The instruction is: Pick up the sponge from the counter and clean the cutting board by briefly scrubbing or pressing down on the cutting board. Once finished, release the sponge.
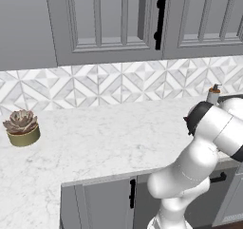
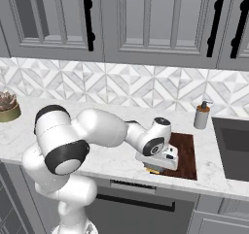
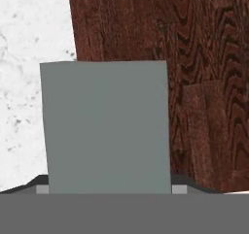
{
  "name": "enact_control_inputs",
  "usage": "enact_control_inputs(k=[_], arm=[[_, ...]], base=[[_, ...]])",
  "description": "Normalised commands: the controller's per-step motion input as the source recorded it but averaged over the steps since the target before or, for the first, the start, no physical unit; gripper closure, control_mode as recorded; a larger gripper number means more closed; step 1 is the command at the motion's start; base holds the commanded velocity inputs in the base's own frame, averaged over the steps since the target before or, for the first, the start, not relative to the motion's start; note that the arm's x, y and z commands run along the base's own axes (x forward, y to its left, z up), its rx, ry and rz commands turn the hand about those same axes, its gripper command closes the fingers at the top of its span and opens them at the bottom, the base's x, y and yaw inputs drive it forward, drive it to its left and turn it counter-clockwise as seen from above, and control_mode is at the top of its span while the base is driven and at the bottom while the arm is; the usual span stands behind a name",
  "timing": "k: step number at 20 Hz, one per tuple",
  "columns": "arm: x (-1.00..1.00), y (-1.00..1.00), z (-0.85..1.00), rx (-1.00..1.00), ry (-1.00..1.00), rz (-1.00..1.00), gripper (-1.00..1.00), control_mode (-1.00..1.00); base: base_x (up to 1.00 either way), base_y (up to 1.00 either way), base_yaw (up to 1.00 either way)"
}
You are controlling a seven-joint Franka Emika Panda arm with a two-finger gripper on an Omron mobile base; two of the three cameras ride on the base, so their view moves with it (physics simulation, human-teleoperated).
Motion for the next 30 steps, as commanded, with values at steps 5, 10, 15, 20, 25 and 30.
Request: enact_control_inputs(k=[5, 10, 15, 20, 25, 30], arm=[[0.04, 0.01, -0.31, -0.1, 0.0, 0.0, 1.0, -1.0], [0.0, -0.44, -0.02, 0.0, 0.0, 0.0, 1.0, -1.0], [0.0, -0.46, 0.19, 0.03, 0.0, -0.02, 1.0, -1.0], [0.0, -0.47, 0.36, 0.05, 0.0, -0.04, 1.0, -1.0], [-0.02, -0.48, -0.33, -0.08, 0.0, -0.01, 1.0, -1.0], [0.0, -0.14, -0.8, -0.21, -0.07, 0.0, 1.0, -1.0]], base=[[0.0, 0.0, 0.0], [0.0, 0.0, 0.0], [0.0, 0.0, 0.0], [0.0, 0.0, 0.0], [0.0, 0.0, 0.0], [0.0, 0.0, 0.0]])
